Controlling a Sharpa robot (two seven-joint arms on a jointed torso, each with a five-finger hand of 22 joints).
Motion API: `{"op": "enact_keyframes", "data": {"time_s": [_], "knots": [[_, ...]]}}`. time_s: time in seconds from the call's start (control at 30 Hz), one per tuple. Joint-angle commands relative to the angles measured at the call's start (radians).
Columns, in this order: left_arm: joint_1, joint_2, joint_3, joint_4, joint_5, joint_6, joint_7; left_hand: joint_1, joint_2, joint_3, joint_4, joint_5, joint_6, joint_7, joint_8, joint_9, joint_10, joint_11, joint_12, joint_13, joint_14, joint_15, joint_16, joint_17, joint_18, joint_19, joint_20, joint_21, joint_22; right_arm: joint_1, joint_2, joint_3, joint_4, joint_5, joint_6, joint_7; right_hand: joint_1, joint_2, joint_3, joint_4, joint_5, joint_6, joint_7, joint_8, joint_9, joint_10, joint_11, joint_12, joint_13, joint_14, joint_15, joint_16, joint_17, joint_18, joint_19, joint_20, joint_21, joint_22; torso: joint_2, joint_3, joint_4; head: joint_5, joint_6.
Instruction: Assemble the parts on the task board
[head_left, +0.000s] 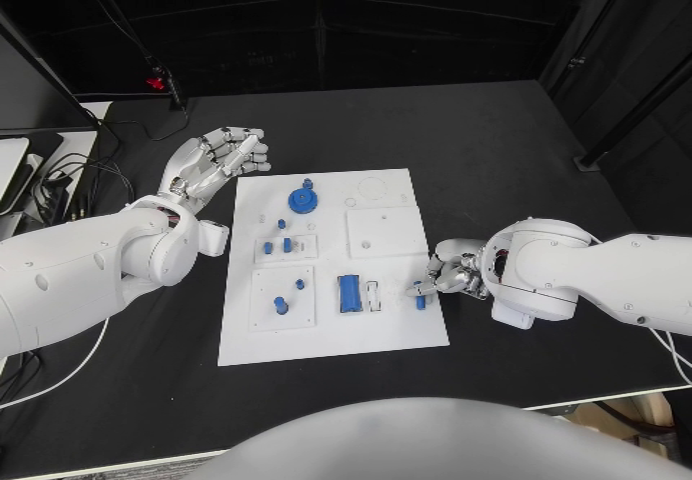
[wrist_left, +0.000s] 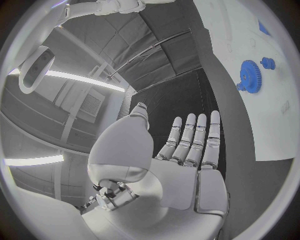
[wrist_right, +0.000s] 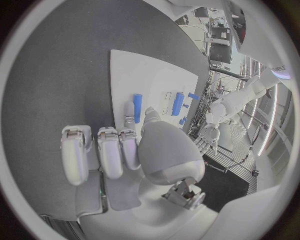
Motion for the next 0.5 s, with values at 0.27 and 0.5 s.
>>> {"op": "enact_keyframes", "data": {"time_s": [0.27, 0.5], "knots": [[0.001, -0.001, 0.001, 0.006, 0.011, 0.011, 0.037, 0.001, 0.011, -0.006, -0.002, 0.005, -0.006, 0.132, 0.006, -0.001, -0.01, -0.001, 0.004, -0.002, -0.009, 0.0, 0.007, -0.002, -0.003, -0.004, 0.002, 0.001, -0.002, -0.01, 0.018, -0.005, -0.018, -0.034, 0.037, -0.076, 0.065, 0.004, 0.029, -0.022, 0.012, 0.023, -0.007, -0.027, -0.034, 0.106, -0.013, -0.006, 0.26, 0.104, -0.003, 0.002, 0.263, -0.007, 0.102, -0.002, 0.003, 0.263, 0.001, -0.0002, -0.0007, 0.0, 0.0], [0.001, -0.002, 0.001, 0.007, 0.011, 0.011, 0.037, 0.001, 0.011, -0.006, -0.002, 0.006, -0.006, 0.132, 0.006, -0.001, -0.01, -0.001, 0.004, -0.002, -0.009, 0.0, 0.007, -0.003, -0.003, -0.004, 0.002, 0.001, -0.002, -0.011, 0.025, -0.005, -0.023, -0.039, 0.038, -0.077, 0.105, 0.012, 0.062, -0.04, 0.019, 0.025, -0.011, -0.039, -0.04, 0.106, -0.016, -0.006, 0.26, 0.104, -0.006, 0.002, 0.263, -0.007, 0.102, -0.005, 0.003, 0.263, 0.001, 0.0003, 0.0001, -0.001, 0.0]]}}
